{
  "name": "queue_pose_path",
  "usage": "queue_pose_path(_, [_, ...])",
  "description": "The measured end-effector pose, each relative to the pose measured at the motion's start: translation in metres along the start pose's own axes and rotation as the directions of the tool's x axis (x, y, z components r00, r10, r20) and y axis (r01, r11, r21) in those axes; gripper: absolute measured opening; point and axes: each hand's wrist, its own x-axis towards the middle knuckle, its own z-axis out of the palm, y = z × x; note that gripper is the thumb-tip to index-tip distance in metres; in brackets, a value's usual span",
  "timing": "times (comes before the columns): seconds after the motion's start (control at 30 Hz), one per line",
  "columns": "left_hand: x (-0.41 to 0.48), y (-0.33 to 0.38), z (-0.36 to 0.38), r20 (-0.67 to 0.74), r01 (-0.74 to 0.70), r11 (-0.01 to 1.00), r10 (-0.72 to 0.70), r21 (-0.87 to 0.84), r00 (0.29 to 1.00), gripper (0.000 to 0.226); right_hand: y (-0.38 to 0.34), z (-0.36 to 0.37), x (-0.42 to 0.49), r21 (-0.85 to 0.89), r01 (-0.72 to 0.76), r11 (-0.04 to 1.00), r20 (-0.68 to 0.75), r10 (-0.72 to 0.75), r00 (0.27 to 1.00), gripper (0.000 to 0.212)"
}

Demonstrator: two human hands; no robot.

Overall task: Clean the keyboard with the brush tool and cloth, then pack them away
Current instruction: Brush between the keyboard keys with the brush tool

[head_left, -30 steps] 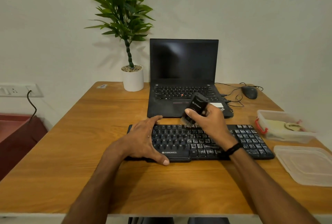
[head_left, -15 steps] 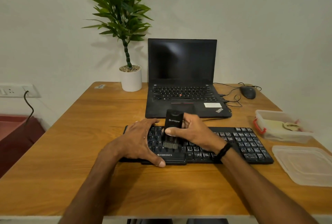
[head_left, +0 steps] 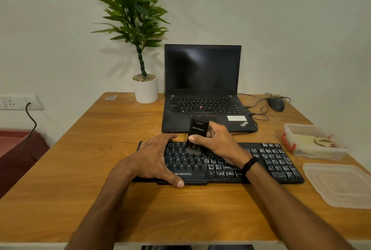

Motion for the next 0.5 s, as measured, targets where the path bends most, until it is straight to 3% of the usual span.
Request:
queue_pose_path(0.1, [0.0009, -0.0004, 0.0002, 0.001, -0.007, 1.000, 0.007, 0.012, 1.000, 0.146, -0.0065, -0.0005, 0.0010, -0.127, 0.046, 0.991, -0.172, -0.067, 0.983, 0.037])
queue_pose_path(0.23, [0.0026, -0.0017, 0.0009, -0.010, -0.019, 1.000, 0.020, 0.010, 1.000, 0.145, 0.0006, -0.0005, 0.0032, -0.031, 0.017, 0.999, -0.013, -0.017, 1.000, 0.040])
queue_pose_path(0.37, [0.0023, -0.0032, 0.0002, -0.002, -0.018, 1.000, 0.018, 0.015, 1.000, 0.147, -0.0044, -0.0017, 0.0055, -0.144, 0.048, 0.988, -0.174, -0.073, 0.982, 0.040])
queue_pose_path(0.47, [0.0037, -0.0053, 0.0017, -0.007, -0.024, 1.000, 0.024, 0.009, 1.000, 0.150, -0.0002, 0.0030, 0.0059, -0.033, 0.003, 0.999, 0.016, -0.003, 1.000, 0.039])
queue_pose_path(0.5, [0.0044, -0.0058, 0.0026, -0.007, -0.028, 1.000, 0.028, 0.012, 1.000, 0.149, -0.0001, 0.0049, 0.0059, -0.050, 0.015, 0.999, 0.016, -0.015, 1.000, 0.040])
